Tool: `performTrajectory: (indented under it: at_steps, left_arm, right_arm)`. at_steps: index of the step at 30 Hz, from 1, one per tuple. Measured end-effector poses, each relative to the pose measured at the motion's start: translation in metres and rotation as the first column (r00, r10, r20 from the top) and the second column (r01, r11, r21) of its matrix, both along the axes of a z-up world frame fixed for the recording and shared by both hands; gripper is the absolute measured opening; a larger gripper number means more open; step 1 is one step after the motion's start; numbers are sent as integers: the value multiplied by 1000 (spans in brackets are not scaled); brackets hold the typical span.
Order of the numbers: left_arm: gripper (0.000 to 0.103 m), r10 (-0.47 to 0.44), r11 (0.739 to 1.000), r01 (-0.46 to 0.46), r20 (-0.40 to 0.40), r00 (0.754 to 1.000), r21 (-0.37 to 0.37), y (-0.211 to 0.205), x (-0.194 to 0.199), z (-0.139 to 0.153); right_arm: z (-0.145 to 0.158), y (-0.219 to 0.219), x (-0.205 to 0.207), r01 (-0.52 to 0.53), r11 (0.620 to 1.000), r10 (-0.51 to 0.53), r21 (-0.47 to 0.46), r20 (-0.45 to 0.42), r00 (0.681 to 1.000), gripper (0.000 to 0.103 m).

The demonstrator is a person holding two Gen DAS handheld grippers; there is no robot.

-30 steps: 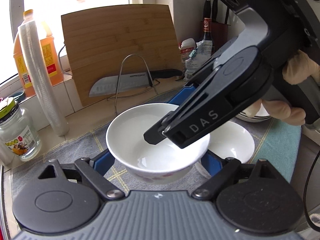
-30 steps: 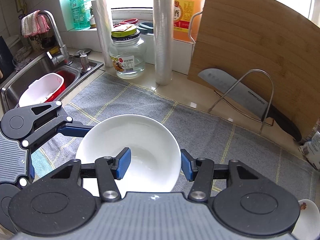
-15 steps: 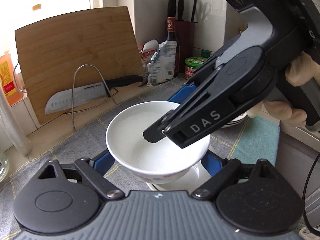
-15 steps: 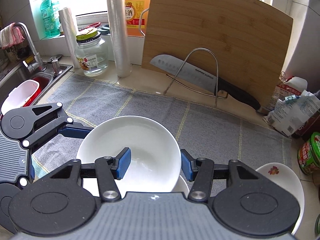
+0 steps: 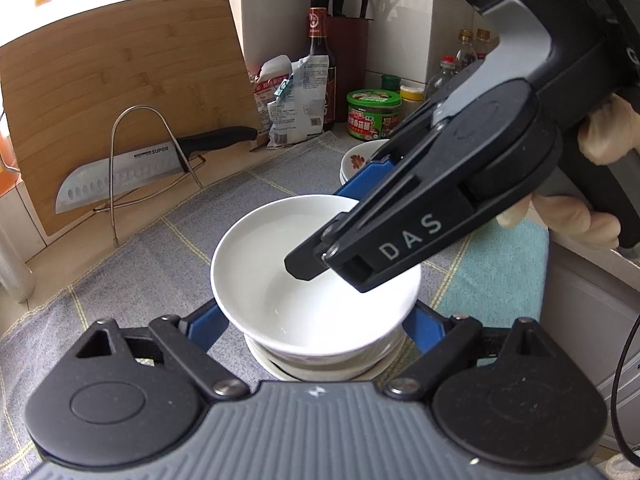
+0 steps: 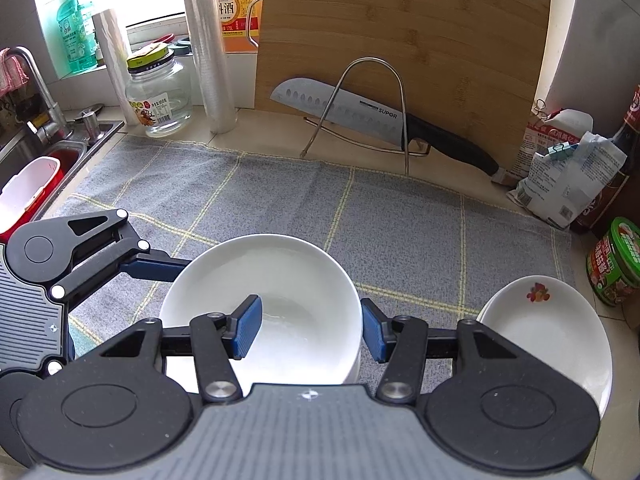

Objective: Organize plates and bowls
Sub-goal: 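Carry the held bowl over the nested bowls with the right gripper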

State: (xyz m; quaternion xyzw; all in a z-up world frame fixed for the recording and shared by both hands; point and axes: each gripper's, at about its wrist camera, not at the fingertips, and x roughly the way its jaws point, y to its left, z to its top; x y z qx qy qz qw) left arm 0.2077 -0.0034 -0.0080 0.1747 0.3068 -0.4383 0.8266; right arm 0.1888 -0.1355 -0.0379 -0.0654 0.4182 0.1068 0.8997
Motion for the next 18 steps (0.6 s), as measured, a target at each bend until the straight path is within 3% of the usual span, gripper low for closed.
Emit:
performTrajectory:
  at_steps: [18]
  left_arm:
    - [92, -18, 1000, 18, -11, 1000, 16, -7, 0, -6]
  right_arm:
    - [-10, -4, 1, 20, 1000, -20, 11, -20, 1000, 59]
